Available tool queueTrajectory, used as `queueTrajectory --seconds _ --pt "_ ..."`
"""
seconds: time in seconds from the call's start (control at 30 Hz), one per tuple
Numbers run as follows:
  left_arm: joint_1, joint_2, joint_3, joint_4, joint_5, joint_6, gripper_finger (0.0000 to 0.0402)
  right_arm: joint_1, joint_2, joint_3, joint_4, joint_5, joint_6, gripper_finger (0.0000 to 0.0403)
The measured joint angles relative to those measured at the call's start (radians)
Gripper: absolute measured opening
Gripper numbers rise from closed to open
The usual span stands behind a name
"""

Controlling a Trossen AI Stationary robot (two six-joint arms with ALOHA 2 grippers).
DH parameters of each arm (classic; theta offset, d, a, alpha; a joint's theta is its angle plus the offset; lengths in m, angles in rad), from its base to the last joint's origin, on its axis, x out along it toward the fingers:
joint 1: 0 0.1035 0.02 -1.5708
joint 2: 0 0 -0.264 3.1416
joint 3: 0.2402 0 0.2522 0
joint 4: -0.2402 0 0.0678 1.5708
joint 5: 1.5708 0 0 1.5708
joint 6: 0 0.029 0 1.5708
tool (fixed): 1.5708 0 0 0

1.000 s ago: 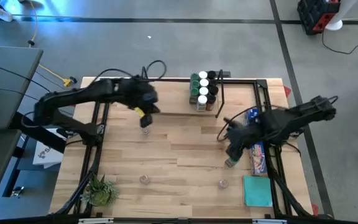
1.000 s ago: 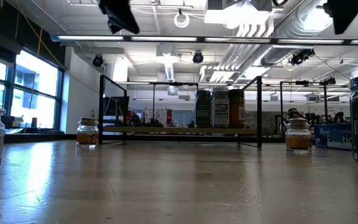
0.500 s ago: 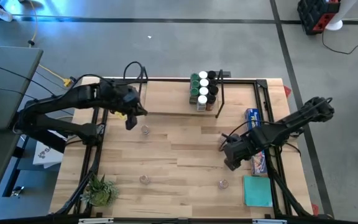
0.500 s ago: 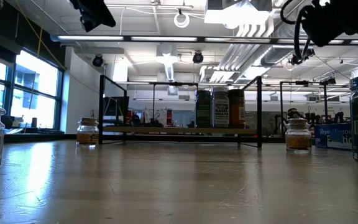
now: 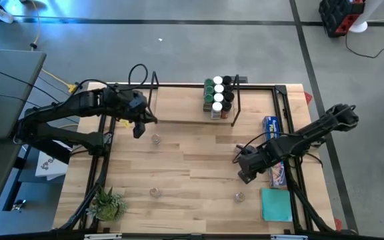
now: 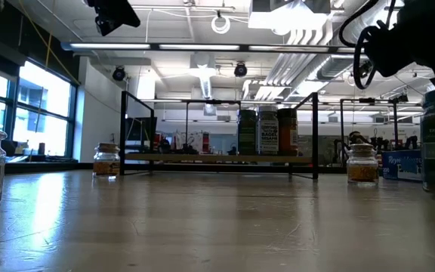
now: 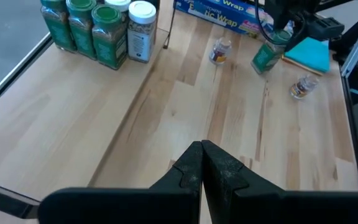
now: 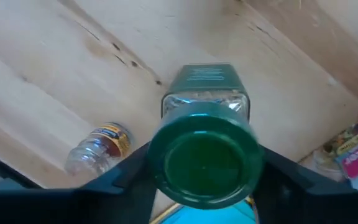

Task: Shelf spices
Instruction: Put the green seasoning bottle on the shelf aligned with the other green seasoning bottles

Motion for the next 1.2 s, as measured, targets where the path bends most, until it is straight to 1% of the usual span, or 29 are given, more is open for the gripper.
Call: queueTrajectory --seconds 0.03,0.07,0.2,0.33,0.43,0.53,0.7,0.87,0.97,1.03,1.2 --pt "0.0 0.001 0.0 0.002 0.0 0.001 0.0003 0.0 -0.001 0.0 0.003 0.0 -0.009 0.0185" --pt "0.0 0.002 0.0 0.005 0.0 0.003 0.0003 0.0 -0.001 0.0 0.016 0.003 -0.013 0.0177" --pt "0.0 0.006 0.0 0.025 -0.001 0.009 0.0003 -0.03 0.002 0.042 0.012 0.004 -0.052 0.0177" --pt "0.001 0.01 0.0 0.051 -0.002 0.017 0.0003 -0.106 0.006 0.149 -0.01 0.022 -0.178 0.0177" --pt "0.001 0.019 0.0 0.066 -0.002 0.024 0.0003 -0.185 0.052 0.267 -0.071 0.026 -0.32 0.0177" --pt "0.002 0.034 0.0 0.072 -0.002 0.027 0.0003 -0.264 0.165 0.421 -0.146 0.03 -0.522 0.0177" --pt "0.002 0.05 0.0 0.068 0.002 0.026 0.0003 -0.346 0.44 0.716 -0.209 0.044 -0.856 0.0177" --pt "0.002 0.048 0.0 0.056 0.004 0.022 0.0003 -0.379 0.675 0.963 -0.261 0.049 -1.071 0.0177" --pt "0.002 0.047 0.0 0.038 0.009 0.02 0.0003 -0.387 0.773 1.06 -0.274 0.049 -1.166 0.0177" --pt "0.002 0.047 0.0 0.019 0.01 0.019 0.0003 -0.391 0.819 1.101 -0.283 0.049 -1.208 0.0177" --pt "0.002 0.047 0.0 -0.019 0.011 0.019 0.0003 -0.393 0.866 1.13 -0.284 0.042 -1.27 0.0177"
